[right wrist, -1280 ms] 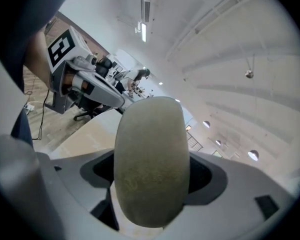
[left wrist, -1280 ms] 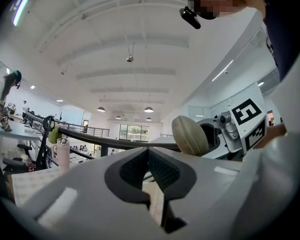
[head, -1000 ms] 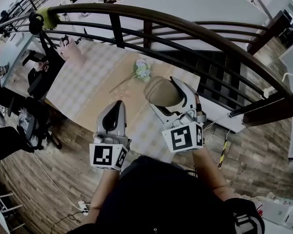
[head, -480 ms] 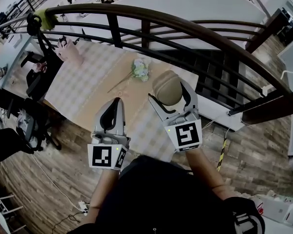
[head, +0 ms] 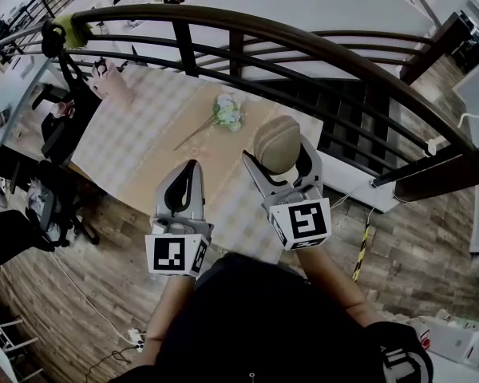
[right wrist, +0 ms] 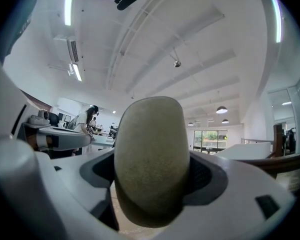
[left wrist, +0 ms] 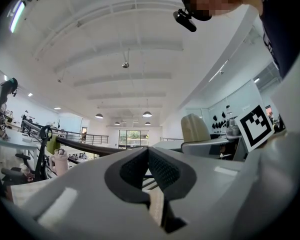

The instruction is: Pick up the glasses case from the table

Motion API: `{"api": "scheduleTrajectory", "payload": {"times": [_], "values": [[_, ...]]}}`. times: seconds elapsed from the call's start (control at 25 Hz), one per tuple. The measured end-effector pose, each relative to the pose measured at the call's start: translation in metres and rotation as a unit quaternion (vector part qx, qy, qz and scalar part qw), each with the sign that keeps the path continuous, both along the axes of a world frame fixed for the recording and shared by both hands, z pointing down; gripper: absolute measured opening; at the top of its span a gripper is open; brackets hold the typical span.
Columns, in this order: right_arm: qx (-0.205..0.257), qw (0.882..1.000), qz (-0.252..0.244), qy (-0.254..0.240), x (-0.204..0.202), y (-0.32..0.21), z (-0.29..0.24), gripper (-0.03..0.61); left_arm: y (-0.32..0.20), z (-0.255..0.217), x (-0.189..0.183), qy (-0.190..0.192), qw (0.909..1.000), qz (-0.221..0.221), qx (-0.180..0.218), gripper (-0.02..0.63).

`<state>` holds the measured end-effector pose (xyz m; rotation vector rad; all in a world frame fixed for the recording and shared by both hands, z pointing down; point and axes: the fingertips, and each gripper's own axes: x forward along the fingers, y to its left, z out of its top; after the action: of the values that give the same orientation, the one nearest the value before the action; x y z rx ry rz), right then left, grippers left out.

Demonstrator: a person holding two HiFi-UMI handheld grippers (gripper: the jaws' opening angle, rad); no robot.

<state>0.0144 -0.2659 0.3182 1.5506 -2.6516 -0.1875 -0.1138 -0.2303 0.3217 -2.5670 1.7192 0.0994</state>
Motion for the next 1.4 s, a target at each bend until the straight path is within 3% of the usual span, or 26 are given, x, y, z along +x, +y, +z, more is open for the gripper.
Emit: {"api": "scheduleTrajectory", "payload": {"times": [1.4], "values": [[-0.002, 1.0, 0.007, 0.01, 0.0032, 0.0003, 0.0047, 0.367, -0.0004, 0.0026, -0.0015, 0.004, 1.0, -0.001, -0.004, 0.011]]}}
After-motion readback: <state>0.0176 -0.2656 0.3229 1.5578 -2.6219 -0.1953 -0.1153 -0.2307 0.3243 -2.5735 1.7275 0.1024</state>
